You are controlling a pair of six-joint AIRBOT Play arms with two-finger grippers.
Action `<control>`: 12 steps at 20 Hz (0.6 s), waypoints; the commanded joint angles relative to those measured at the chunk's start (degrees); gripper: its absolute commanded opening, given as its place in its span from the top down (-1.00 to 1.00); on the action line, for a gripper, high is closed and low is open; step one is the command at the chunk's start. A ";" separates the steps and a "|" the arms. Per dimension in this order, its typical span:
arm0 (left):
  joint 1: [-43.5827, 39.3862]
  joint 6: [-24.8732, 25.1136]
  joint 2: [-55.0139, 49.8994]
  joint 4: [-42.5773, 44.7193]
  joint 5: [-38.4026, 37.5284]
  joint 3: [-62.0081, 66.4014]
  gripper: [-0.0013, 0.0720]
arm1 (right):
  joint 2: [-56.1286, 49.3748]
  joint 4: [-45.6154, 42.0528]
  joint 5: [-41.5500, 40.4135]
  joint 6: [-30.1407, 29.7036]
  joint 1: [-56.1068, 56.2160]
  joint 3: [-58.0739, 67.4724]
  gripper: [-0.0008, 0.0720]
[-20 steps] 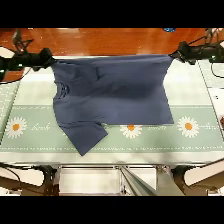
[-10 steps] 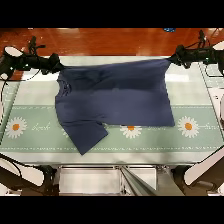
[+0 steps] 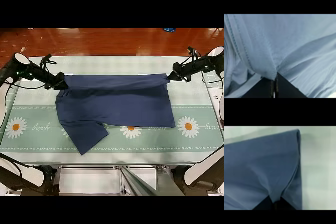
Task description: Fold the shirts.
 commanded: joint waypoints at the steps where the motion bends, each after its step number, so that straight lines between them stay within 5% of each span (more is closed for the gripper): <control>1: 0.22 0.07 -0.24 0.63 -2.10 -0.61 0.91 | -0.04 -2.23 1.36 0.09 0.31 -1.14 0.91; 3: 0.50 0.00 -0.24 0.63 -4.44 -0.61 0.87 | -0.04 -2.34 2.10 0.85 0.31 -1.11 0.75; 4: 0.76 -0.02 -0.22 0.66 -6.69 -0.57 0.52 | 0.02 -2.58 3.06 2.32 0.31 -1.11 0.08; 5: 1.09 -0.94 -0.22 0.87 -9.57 -0.52 -0.24 | 0.15 -2.78 5.20 2.49 0.13 -0.92 -0.16; 6: 1.79 -3.04 -0.17 2.51 -12.39 -0.52 -0.41 | 0.52 -3.45 7.21 2.84 -0.35 -0.68 -0.16; 9: 5.35 -10.12 1.14 8.17 -22.58 -1.14 -0.42 | 5.29 -8.24 12.35 4.11 -3.37 -0.79 -0.16; 12: 7.85 -9.18 11.74 9.05 -18.16 -8.37 -0.42 | 15.30 -14.38 9.22 4.76 -6.73 -7.45 -0.15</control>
